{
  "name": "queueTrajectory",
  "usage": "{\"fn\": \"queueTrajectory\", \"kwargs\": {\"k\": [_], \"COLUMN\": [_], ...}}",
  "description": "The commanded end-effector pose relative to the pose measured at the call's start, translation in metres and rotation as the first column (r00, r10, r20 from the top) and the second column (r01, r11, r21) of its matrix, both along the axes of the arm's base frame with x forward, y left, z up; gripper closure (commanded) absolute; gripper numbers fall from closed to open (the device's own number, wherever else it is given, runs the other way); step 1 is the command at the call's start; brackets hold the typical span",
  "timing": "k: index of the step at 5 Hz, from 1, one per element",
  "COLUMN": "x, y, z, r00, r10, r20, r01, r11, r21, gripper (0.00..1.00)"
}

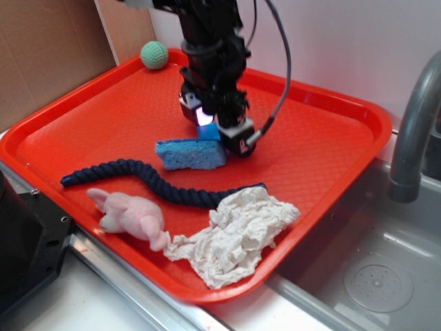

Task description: Grab the blue block.

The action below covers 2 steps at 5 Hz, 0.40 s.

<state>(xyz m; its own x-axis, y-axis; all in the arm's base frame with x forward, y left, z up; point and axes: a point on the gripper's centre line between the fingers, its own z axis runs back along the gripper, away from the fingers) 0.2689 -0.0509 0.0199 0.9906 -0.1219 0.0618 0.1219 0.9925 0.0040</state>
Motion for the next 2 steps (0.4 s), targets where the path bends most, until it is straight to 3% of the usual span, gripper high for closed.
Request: {"fn": "queueTrajectory", "kwargs": {"k": [1, 2], "x": [-0.002, -0.001], "y": [0.023, 0.055], "z": [0.006, 0.054], "r00": [0.999, 0.998], "r10": [0.026, 0.026], "r20": [-0.029, -0.057], "r01": [-0.025, -0.024], "r11": [0.999, 0.999], "r21": [0.038, 0.03], "gripper": [1.0, 1.0]}}
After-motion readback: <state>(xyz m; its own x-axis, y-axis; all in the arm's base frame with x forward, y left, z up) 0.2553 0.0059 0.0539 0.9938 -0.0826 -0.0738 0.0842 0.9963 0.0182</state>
